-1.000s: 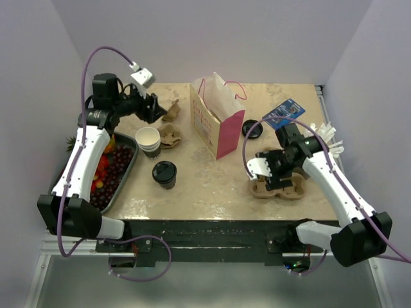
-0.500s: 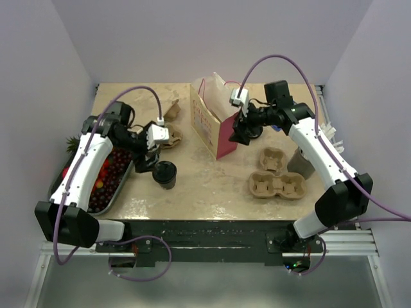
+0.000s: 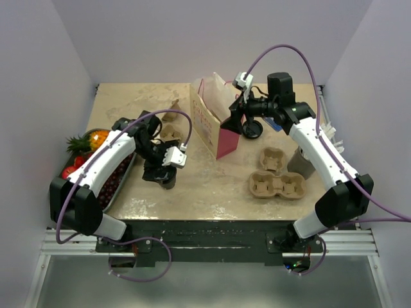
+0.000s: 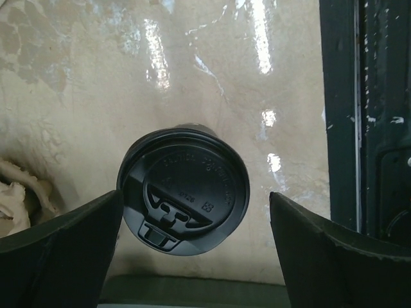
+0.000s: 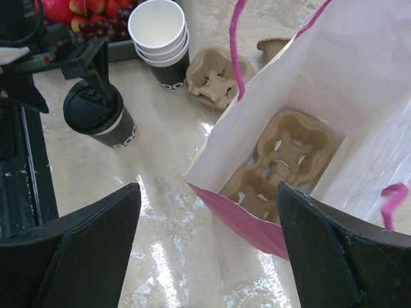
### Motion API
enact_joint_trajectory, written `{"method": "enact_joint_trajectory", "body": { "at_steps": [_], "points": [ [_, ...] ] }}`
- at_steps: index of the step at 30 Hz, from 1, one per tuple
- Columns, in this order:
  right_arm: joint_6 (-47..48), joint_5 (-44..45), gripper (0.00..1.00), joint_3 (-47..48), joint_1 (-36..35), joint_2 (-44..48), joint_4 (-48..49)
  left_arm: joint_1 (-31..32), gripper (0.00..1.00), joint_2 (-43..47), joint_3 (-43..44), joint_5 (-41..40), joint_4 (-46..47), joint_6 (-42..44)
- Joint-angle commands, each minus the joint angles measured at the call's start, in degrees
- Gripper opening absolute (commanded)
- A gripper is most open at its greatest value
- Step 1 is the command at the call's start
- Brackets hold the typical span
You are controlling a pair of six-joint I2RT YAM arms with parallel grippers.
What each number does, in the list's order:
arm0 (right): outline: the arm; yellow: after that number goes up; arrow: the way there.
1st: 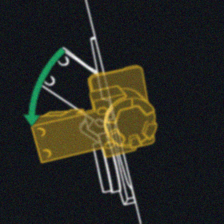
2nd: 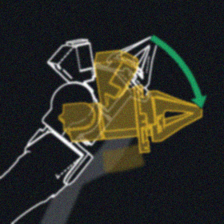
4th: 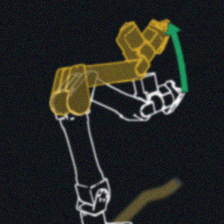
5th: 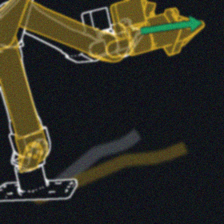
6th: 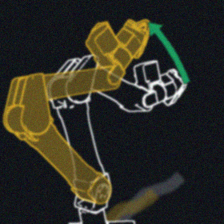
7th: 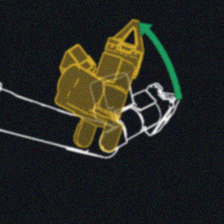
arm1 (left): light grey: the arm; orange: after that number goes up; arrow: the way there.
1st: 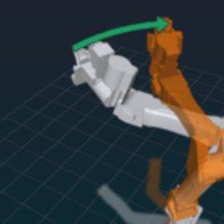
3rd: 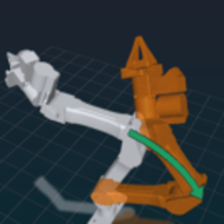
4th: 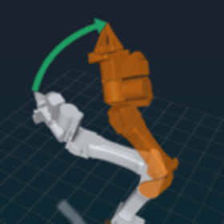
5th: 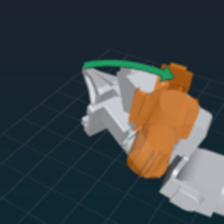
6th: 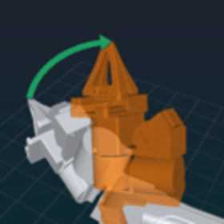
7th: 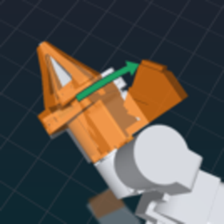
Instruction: Pack the takeout coffee
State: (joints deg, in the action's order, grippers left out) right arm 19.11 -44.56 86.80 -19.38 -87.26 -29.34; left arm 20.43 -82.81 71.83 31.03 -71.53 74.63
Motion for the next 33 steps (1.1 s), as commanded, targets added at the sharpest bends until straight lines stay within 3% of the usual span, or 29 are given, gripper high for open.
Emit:
{"method": "enact_joint_trajectory", "body": {
  "at_steps": [1,14,21,25,26,29,33],
  "points": [
    [-3.8,-1.4,0.89,-0.1,0.0,1.9,4.6,1.0,1.00,0.2,-0.2,-3.4,1.9,4.7],
    [-5.5,-1.8,0.89,0.6,0.0,1.2,6.3,2.2,0.98,-3.1,0.2,-5.6,-0.2,5.5],
    [-7.2,-1.1,0.89,3.6,0.0,0.3,7.4,2.5,0.86,-4.9,1.2,-5.8,-1.0,5.0],
    [-14.9,2.0,0.90,8.4,0.2,0.5,11.0,2.5,0.73,-5.3,1.3,-5.7,-1.9,4.0],
    [-15.6,2.5,0.94,11.2,0.2,0.4,11.3,2.5,0.72,-5.2,1.3,-5.6,-2.0,3.6],
    [-17.4,6.2,0.99,13.9,0.2,1.0,12.7,2.5,0.69,-3.5,0.7,-4.0,-2.0,2.7],
    [-18.7,21.8,0.99,14.8,0.1,0.9,12.9,2.5,0.68,-1.3,0.2,-2.5,-0.6,0.5]
  ]
}}
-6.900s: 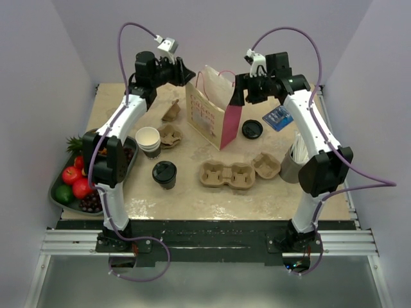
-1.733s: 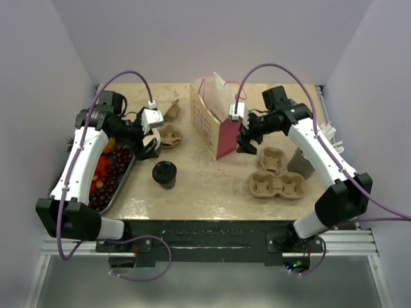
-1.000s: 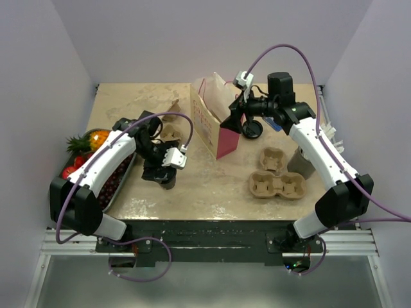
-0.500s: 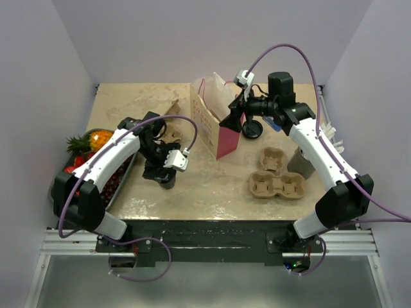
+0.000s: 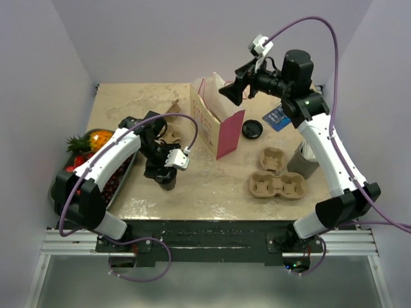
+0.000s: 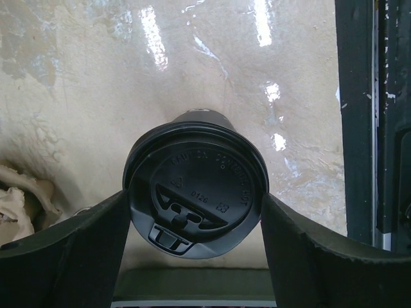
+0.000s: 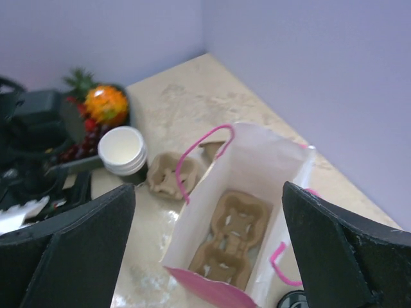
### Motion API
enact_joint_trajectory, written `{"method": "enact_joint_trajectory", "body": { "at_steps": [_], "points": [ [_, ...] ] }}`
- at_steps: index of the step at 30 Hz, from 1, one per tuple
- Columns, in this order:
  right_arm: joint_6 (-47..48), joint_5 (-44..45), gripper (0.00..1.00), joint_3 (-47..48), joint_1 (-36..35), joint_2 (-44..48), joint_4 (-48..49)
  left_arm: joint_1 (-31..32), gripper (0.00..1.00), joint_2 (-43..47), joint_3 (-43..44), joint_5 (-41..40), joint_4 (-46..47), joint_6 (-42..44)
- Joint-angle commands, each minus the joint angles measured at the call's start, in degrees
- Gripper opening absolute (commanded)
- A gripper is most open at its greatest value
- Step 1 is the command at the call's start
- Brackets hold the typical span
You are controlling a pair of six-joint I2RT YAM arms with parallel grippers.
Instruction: Pack the takeout coffee
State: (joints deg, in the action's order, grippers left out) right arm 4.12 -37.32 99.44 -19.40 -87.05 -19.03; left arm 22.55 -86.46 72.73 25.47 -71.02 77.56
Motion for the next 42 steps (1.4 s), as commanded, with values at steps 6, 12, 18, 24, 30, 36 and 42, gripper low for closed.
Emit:
{"method": "enact_joint_trajectory", "body": {
  "at_steps": [6,12,18,24,30,36,42],
  "points": [
    [-3.1,22.6,0.99,6.6,0.6,-6.1,-6.4,0.4,0.63,5.2,0.9,6.3,-0.3,-5.7],
    [-3.7,21.6,0.96,7.9,1.2,-11.0,-11.3,0.4,0.58,6.9,2.8,8.6,-0.8,-8.4],
    [-3.4,21.3,0.90,9.3,1.6,-15.7,-13.6,0.4,0.56,9.0,5.0,9.9,-1.4,-11.0],
    [-4.8,14.0,0.40,9.8,2.1,-17.2,-13.8,0.4,0.54,10.1,13.4,11.0,-0.6,-16.6],
    [2.0,10.9,0.00,10.5,2.1,-14.6,-14.2,0.2,0.52,9.7,25.5,8.2,2.7,-23.6],
    [15.6,11.7,0.00,6.7,-0.1,-11.2,-16.1,-2.5,0.50,8.8,37.0,12.0,7.4,-31.9],
    [25.7,12.4,0.00,0.1,-7.0,-5.6,-16.4,-2.9,0.50,4.7,48.8,15.7,9.8,-36.6]
  ]
}}
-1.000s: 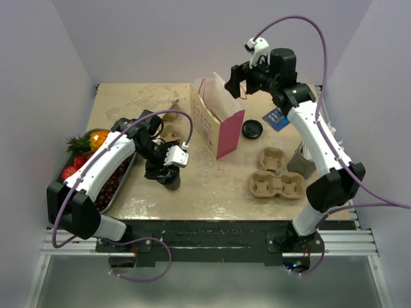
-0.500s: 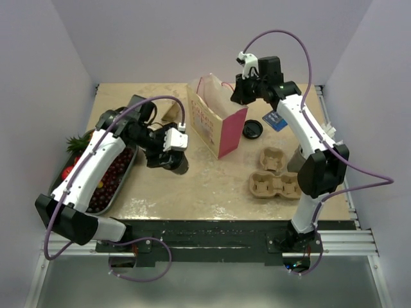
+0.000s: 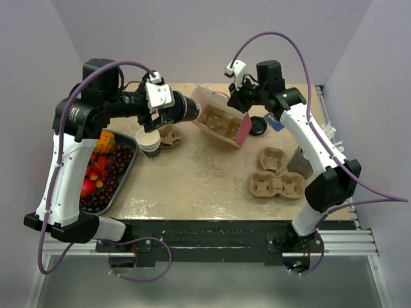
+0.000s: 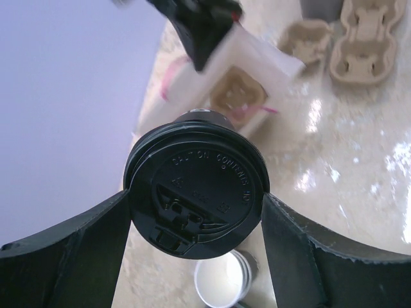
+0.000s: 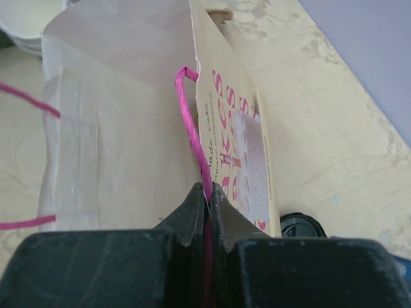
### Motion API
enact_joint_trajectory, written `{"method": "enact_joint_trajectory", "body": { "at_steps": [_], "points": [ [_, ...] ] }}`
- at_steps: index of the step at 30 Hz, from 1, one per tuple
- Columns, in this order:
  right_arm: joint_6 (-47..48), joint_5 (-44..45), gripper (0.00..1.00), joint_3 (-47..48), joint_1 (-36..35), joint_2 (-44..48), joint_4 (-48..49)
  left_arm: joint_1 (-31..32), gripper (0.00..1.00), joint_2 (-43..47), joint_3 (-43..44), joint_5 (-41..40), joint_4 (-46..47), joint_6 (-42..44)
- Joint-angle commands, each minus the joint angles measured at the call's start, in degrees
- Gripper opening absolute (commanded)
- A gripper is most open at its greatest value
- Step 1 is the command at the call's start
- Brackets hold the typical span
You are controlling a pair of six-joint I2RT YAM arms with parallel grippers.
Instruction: Pack the takeout coffee
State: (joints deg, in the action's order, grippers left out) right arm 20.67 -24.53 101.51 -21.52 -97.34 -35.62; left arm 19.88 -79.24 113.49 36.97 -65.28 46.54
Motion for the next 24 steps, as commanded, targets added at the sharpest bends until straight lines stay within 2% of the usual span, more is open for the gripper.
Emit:
{"method": "enact_joint_trajectory", "body": {
  "at_steps": [1,4,8,15,24],
  "points": [
    [10.0,-0.1,0.00,-3.0,-5.7,5.2,0.2,-0.2,0.50,-3.9,9.4,4.8,4.5,-6.2],
    [9.3,0.5,0.00,-4.0,-8.7,7.1,0.2,-0.2,0.50,-6.2,12.4,6.1,6.5,-7.2],
    [6.1,1.2,0.00,-3.3,-10.0,7.6,-1.3,0.1,0.49,-7.2,11.6,7.9,6.8,-6.4],
    [1.1,-0.5,0.00,-6.4,-10.4,10.3,-2.3,0.5,0.48,-0.7,1.2,7.1,9.2,-4.4],
    [-1.1,-0.7,0.00,-6.8,-10.5,10.1,-4.8,0.5,0.47,0.8,3.1,6.4,6.6,-2.8]
  ]
}}
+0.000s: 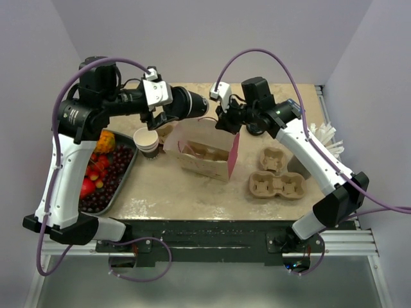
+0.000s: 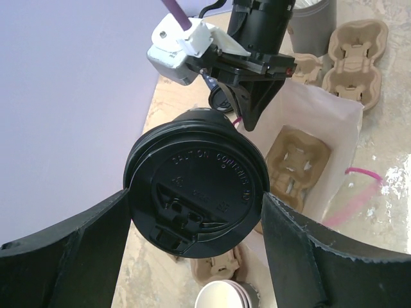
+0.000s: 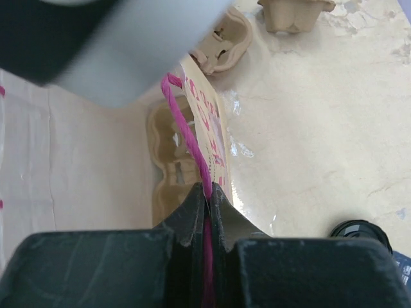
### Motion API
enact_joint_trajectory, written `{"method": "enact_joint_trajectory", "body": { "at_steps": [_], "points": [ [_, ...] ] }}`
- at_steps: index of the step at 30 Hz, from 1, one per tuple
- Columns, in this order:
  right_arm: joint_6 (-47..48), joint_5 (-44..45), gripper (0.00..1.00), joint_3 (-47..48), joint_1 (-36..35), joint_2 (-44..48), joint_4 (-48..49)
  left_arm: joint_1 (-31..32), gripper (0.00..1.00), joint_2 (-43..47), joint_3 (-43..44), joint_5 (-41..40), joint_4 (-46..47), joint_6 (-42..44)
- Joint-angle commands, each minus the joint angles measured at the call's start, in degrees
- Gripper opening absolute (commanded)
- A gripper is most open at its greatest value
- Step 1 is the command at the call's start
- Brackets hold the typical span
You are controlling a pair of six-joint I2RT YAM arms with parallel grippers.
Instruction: Pack the takeout coffee
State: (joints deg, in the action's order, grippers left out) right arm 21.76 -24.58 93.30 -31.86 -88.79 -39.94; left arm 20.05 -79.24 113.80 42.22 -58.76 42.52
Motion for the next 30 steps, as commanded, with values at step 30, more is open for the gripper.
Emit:
{"method": "enact_joint_trajectory", "body": {
  "at_steps": [30],
  "points": [
    [-6.0,-3.5,0.00,0.2,-0.2,0.9,0.6,11.2,0.44,-9.2,2.9,0.5,-16.6,26.6]
  ]
}}
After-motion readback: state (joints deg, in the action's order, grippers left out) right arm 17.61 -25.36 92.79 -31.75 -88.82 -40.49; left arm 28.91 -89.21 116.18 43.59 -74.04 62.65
